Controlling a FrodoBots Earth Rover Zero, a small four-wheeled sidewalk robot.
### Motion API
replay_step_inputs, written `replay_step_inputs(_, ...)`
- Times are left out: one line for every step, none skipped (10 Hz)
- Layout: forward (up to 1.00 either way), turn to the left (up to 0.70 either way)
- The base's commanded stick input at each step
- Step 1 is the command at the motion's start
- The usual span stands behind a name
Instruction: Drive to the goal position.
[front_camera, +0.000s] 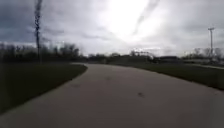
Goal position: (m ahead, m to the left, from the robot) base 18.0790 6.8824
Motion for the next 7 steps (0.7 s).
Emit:
replay_step_inputs(1.00, 0.00)
replay_step_inputs(1.00, 0.00)
replay_step_inputs(1.00, 0.00)
replay_step_inputs(1.00, 0.00)
replay_step_inputs(1.00, 0.00)
replay_step_inputs(1.00, 0.00)
replay_step_inputs(1.00, 0.00)
